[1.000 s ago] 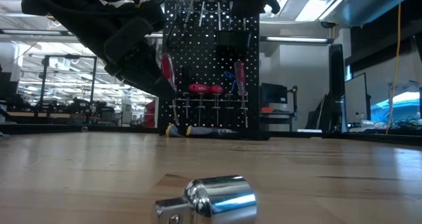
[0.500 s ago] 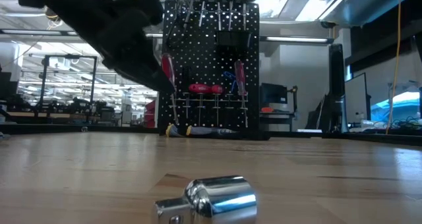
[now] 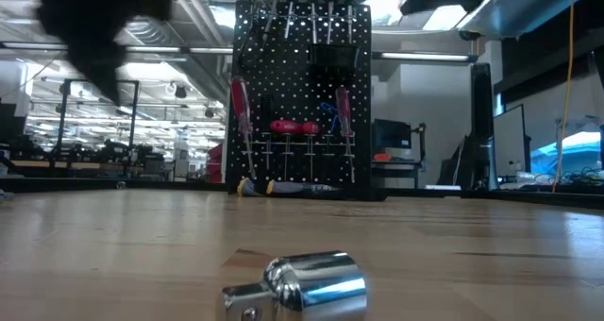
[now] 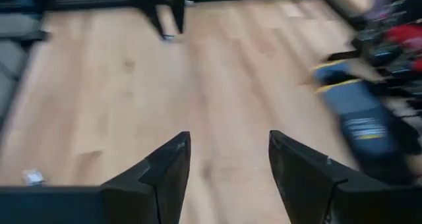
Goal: Hang tools onto peg board
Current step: Put the socket into the pegboard bin
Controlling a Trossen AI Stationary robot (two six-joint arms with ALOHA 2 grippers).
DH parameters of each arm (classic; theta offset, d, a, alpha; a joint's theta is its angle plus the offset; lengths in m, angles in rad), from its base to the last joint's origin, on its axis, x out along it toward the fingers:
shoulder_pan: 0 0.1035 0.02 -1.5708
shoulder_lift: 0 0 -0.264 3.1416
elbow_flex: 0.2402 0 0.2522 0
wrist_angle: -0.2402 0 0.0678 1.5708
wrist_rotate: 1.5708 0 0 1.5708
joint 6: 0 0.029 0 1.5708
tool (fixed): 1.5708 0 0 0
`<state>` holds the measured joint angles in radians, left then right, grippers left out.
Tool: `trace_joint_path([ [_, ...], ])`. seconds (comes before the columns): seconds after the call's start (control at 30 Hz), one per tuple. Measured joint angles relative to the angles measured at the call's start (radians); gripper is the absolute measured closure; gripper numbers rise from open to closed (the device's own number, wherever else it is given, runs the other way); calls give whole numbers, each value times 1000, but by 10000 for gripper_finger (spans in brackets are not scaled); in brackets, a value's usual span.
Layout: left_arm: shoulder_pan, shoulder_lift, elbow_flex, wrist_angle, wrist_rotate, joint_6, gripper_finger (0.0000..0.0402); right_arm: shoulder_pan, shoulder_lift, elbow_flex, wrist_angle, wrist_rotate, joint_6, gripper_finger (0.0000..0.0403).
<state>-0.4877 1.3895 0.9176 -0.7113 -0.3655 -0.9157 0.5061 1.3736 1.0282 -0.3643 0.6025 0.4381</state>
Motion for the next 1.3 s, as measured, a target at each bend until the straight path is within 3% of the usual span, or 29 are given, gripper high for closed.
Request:
trace_joint_path([
  [0.13, -22, 0, -5, -184, 195, -194, 268, 62, 23, -147, 233, 3, 34, 200],
  [0.23, -44, 2, -41, -240, 236, -317, 268, 85, 52, -220, 378, 8, 35, 200],
  [0.37, -49, 2, -95, -238, 279, -403, 268, 83, 78, -235, 391, -1, 36, 200],
  [0.5, -47, 2, -150, -223, 281, -472, 262, 83, 79, -235, 395, 3, 10, 200],
  [0.83, -47, 2, -198, -211, 284, -538, 203, 83, 79, -235, 406, 19, -23, 200],
  [1.3, -47, -3, -323, -10, 268, -641, 203, 83, 79, -235, 415, 16, -24, 200],
])
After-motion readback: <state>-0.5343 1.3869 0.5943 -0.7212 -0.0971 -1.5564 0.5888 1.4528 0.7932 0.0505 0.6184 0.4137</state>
